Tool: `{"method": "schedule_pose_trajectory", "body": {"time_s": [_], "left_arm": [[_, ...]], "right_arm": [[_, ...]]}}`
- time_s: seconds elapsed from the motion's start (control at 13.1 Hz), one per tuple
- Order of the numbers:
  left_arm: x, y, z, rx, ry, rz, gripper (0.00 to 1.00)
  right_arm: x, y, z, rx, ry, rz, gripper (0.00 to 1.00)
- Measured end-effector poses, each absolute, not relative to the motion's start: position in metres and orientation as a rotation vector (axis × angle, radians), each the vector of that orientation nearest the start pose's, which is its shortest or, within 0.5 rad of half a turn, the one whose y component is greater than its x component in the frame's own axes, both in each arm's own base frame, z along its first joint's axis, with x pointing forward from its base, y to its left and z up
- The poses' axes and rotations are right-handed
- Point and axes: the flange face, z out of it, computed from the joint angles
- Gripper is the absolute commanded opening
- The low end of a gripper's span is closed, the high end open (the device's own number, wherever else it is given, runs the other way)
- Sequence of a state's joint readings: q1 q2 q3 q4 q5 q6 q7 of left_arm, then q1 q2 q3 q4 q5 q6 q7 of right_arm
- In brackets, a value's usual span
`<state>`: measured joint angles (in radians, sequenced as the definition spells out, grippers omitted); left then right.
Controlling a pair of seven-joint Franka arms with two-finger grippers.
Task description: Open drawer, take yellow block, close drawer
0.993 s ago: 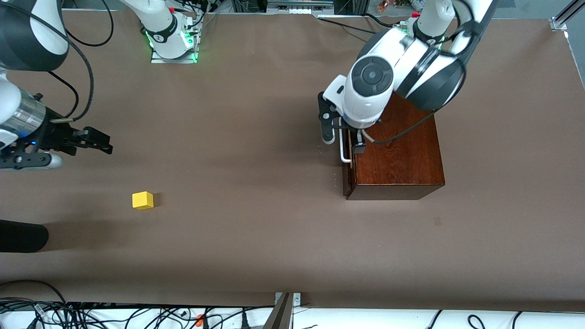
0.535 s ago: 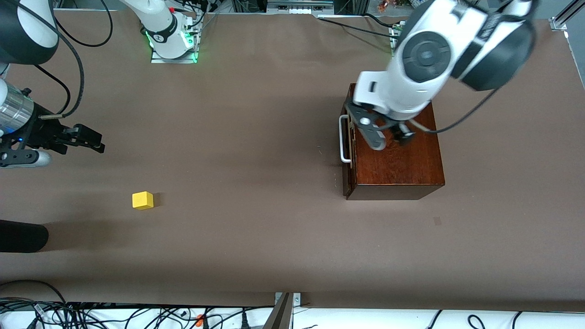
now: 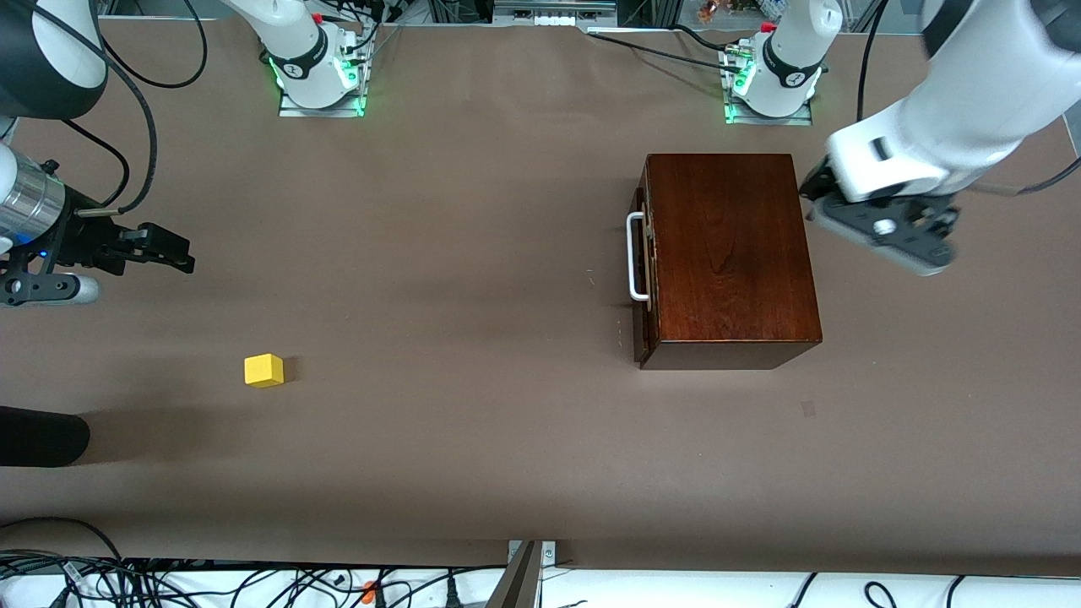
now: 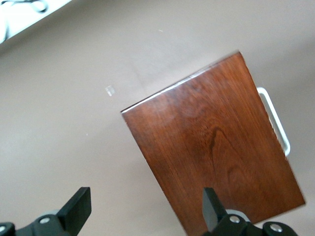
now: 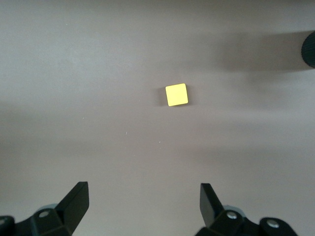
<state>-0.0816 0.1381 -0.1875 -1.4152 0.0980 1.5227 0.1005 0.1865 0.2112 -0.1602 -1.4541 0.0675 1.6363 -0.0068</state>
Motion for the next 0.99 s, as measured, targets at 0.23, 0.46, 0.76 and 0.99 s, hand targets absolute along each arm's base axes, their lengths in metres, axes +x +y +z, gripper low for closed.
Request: {"method": "schedule_pose_trajectory", "body": {"time_s": [0.23,0.46,0.76,0.99], "left_arm": [[0.568,-0.087,0.607,-3.102,0.208,-0.073,1.00],[0.555,-0.068,0.593,-3.106,0.121,-0.122,1.00],[0.547,-0.054,0.585,-3.107,0.060,-0.107,1.00],[0.548,-0.051,0.581,-3.108,0.014,-0.090,1.00]], "right_arm": [[0.621,0.033,0.565,-3.107,-0.049,0.036,1.00],[0.620,0.040,0.564,-3.110,-0.068,0.037,1.00],[0.619,0.047,0.564,-3.138,-0.097,0.048,1.00],[0.614,0.054,0.561,-3.141,-0.116,0.108,1.00]]}}
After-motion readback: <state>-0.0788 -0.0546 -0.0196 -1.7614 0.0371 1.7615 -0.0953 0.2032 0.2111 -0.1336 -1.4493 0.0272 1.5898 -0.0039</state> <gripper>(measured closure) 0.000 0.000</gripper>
